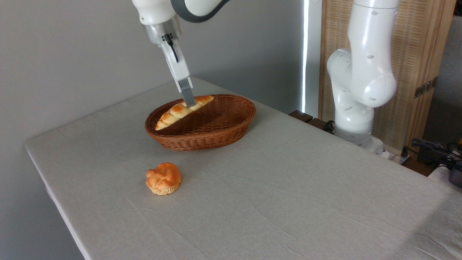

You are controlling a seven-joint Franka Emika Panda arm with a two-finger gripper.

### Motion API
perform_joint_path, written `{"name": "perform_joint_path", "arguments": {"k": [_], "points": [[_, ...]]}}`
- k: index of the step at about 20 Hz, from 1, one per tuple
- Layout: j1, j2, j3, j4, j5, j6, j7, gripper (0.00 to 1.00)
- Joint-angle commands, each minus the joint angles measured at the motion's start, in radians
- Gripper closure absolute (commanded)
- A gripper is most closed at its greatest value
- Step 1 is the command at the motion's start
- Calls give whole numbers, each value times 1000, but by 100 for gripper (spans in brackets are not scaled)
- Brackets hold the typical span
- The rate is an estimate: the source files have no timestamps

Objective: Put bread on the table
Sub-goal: 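Lift the braided roll out over the basket rim, then lower the braided roll onto the table beside the round bun and release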

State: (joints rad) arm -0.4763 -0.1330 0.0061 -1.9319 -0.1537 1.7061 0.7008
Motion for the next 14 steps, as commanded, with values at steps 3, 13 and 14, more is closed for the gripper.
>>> {"name": "perform_joint_path", "arguments": {"k": [3, 13, 14], "points": [[-2, 3, 72, 94, -3, -31, 17, 79], [47, 10, 371, 97, 151, 29, 153, 71], [47, 16, 405, 93, 151, 49, 185, 68]]}}
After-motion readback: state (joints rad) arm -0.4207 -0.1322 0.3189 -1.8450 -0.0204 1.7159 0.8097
